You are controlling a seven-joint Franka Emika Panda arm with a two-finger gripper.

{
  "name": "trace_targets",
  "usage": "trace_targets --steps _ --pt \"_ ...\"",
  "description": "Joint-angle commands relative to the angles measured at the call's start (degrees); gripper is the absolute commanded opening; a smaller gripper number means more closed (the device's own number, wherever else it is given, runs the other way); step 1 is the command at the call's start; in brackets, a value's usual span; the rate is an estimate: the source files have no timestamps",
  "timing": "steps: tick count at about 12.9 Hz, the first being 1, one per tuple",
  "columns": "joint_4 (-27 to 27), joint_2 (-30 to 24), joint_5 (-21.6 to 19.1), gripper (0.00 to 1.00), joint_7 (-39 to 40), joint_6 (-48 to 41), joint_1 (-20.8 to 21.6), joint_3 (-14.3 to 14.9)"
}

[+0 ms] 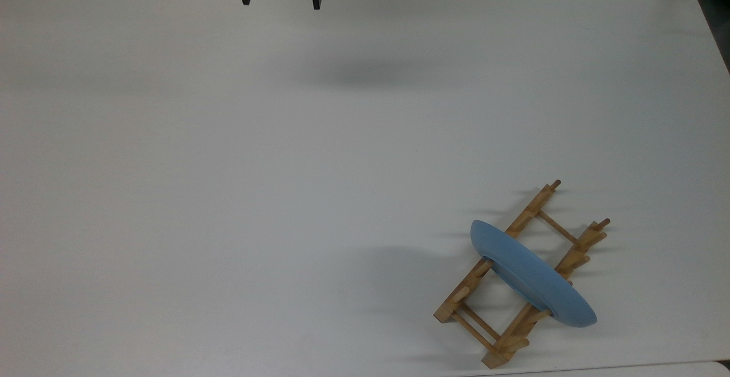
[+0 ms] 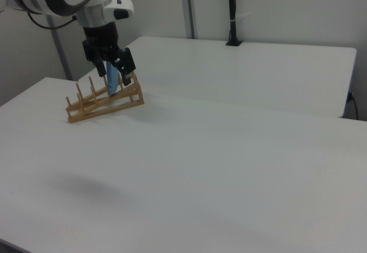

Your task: Pick plate from plate rack

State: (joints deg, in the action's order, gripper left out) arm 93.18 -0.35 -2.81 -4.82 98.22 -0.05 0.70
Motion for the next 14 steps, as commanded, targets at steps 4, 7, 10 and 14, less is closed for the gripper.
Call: trace_targets --steps 4,7,10,14 --pt "-1.59 1.13 0.88 1.00 7.33 -4.97 2.07 0.10" --pt "-6.58 5.51 1.05 1.00 10.18 -4.61 2.42 0.10" --pt "-12.58 9.40 2.11 1.00 9.74 0.02 4.79 0.18" --pt "-12.59 10.62 2.11 1.00 9.74 12.57 7.87 0.53"
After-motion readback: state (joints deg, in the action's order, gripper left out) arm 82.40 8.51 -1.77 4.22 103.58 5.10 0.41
